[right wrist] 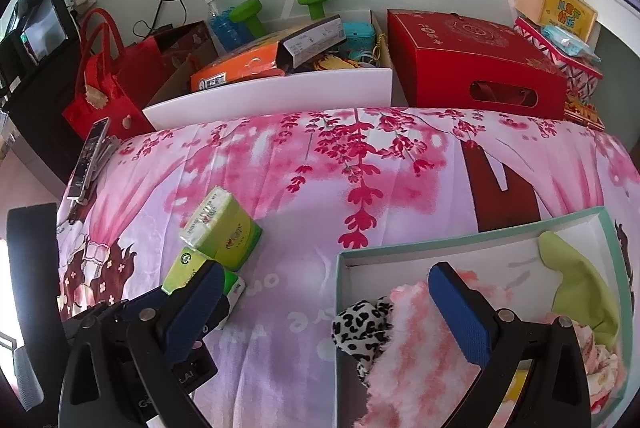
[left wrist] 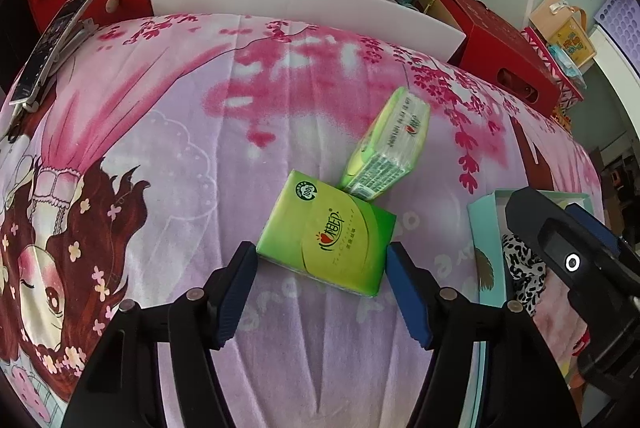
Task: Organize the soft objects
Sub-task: 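Grasp the large packet with the left tool while the right tool grasps the small pack, then place the large packet with the left tool while the right tool places the small pack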
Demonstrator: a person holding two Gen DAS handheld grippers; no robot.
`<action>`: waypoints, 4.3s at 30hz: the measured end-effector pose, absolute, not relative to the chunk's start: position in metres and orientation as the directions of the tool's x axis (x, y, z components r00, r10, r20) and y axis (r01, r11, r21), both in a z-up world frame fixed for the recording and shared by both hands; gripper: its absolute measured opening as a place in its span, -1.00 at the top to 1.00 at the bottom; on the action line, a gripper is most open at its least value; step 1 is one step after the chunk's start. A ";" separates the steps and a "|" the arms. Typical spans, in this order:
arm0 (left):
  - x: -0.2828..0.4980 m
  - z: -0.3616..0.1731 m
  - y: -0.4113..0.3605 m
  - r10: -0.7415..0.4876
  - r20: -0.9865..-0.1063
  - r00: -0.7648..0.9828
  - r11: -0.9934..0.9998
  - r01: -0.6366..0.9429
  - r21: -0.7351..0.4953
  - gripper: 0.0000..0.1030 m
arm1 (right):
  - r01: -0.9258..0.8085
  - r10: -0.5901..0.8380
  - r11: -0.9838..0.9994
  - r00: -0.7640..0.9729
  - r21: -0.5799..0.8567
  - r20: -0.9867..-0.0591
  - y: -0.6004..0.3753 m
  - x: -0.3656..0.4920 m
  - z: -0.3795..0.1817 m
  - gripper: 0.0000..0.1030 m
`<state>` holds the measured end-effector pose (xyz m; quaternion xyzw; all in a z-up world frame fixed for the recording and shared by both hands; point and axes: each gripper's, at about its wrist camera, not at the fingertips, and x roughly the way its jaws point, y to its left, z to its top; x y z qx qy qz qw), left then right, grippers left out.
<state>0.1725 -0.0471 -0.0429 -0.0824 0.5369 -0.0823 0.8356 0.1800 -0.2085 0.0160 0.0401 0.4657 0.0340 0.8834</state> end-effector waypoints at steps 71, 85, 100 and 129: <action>0.157 -0.004 0.057 -0.098 -0.842 0.531 0.939 -0.231 -0.255 -0.30 | -0.084 0.078 0.996 0.648 0.031 -0.758 -0.137 0.186 0.013 0.52; 0.122 0.041 0.034 -0.088 -0.800 0.594 0.964 -0.151 -0.218 -0.30 | -0.072 0.053 0.997 0.651 0.007 -0.758 -0.152 0.146 0.054 0.52; 0.082 0.054 0.016 -0.084 -0.787 0.611 0.982 -0.083 -0.169 -0.30 | -0.001 -0.008 1.000 0.668 -0.012 -0.744 -0.195 0.097 0.088 0.52; 0.024 0.066 -0.072 -0.146 -0.760 0.633 0.986 0.152 -0.063 -0.31 | 0.127 -0.058 0.992 0.629 0.028 -0.775 -0.267 0.016 0.076 0.52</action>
